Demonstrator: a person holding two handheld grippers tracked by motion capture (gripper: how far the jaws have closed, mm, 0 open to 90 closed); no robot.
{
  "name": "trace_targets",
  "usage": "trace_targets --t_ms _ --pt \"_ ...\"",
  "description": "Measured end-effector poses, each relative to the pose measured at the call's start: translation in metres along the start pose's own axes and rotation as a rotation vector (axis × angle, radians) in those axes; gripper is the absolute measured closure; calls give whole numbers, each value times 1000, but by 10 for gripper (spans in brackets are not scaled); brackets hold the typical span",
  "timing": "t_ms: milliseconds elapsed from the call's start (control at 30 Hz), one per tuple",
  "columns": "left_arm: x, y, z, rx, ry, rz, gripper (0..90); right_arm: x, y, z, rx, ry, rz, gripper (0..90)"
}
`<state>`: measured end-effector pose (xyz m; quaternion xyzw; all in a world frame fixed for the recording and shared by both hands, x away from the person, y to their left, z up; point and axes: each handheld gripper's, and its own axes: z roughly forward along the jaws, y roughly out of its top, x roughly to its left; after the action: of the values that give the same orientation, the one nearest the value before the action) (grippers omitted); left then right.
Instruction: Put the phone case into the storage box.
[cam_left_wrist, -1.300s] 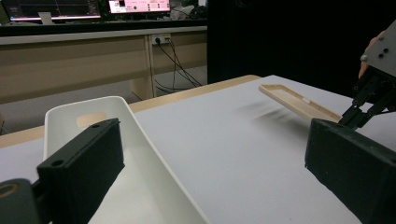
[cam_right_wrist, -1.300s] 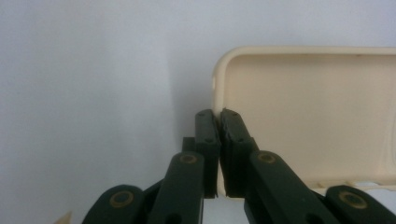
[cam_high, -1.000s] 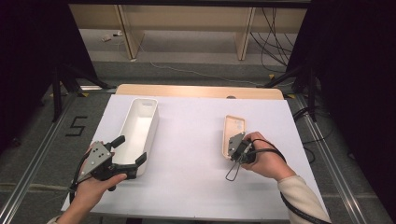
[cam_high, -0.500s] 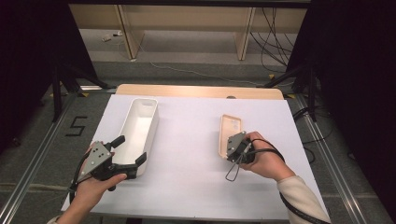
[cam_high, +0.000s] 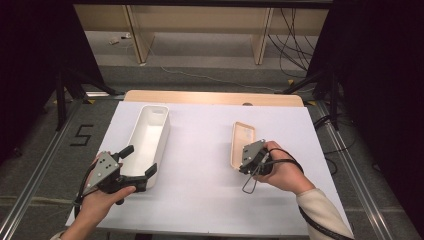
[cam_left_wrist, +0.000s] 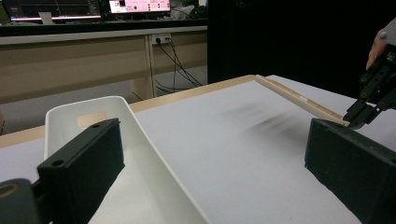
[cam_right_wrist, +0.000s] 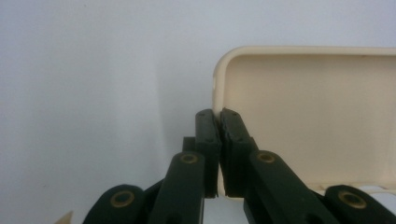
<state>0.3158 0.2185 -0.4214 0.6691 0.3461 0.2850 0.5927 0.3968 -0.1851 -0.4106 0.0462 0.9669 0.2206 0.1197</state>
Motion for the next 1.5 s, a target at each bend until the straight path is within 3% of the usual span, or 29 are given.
trace_targets --t_ms 133,733,1500 --pt "0 0 0 -1 0 4 42 1 2 0 -38 -17 2 881" --pt "0 0 0 -1 2 0 44 6 10 -1 -143 -4 18 882" --pt "-1 0 1 6 0 0 47 15 23 4 -210 33 -3 882"
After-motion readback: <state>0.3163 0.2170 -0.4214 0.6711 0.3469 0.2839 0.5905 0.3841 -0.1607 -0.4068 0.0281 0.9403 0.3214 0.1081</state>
